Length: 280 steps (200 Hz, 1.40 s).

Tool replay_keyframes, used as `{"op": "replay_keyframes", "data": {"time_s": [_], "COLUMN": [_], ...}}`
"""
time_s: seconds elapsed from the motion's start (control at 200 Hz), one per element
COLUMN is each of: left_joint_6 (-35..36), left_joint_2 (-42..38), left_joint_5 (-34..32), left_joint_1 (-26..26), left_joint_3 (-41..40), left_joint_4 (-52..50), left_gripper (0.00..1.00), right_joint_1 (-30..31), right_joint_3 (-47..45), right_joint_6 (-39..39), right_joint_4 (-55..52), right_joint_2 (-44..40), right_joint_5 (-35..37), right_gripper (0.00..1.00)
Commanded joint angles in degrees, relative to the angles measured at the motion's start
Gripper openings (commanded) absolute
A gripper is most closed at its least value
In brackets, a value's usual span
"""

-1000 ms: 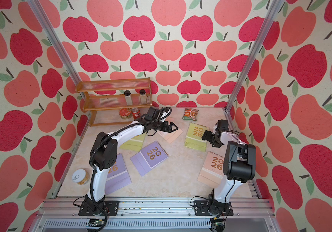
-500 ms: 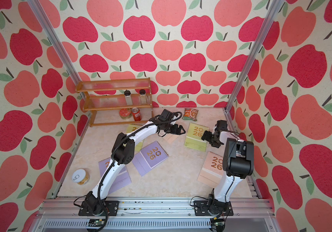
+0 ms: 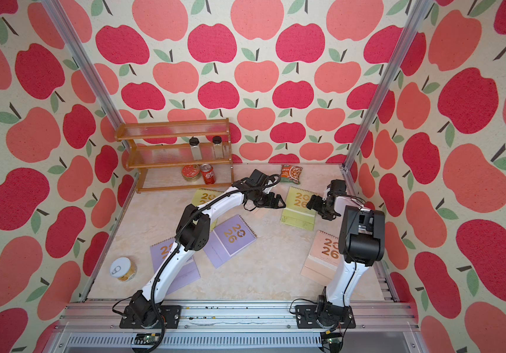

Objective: Stack the calendars
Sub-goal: Move the calendar to the center of the board.

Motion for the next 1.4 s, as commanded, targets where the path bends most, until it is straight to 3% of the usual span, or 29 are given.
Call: {"op": "replay_keyframes", "data": {"time_s": [0.0,0.27,0.74,1.266,1.396], "left_joint_6": [-1.8,-4.25,-5.56,-5.78,-4.78], "left_joint_2": [2.94,5.6,5.62,-8.85,-12.02], "left_joint_5": [2.18,3.84,6.66,8.36,5.99], "left_joint_1": [-0.45,-0.75,-2.6,-2.99,-2.75], "left_joint_3": [2.92,4.53,2.68,-18.31,-22.86], "left_joint_4": [-0.31,0.25,0.35,6.54,6.55], "left_gripper": [0.88,0.87,0.85,0.83,0.83], "right_joint_1": [-0.05,0.84,7.23,11.91,11.81], "right_joint_3": [0.82,0.58,-2.7,-11.85,-13.09], "right_joint_6": [0.93,1.64,4.08,10.37,10.18], "right_joint_4": [-2.32,-3.06,-2.54,1.44,0.86], "right_joint_2": [2.56,3.25,1.46,-6.23,-7.26], "right_joint_5": [-2.36,-5.78,-4.94,-3.92,-1.7], "right_gripper": [0.82,0.78,0.74,0.72,0.72]}}
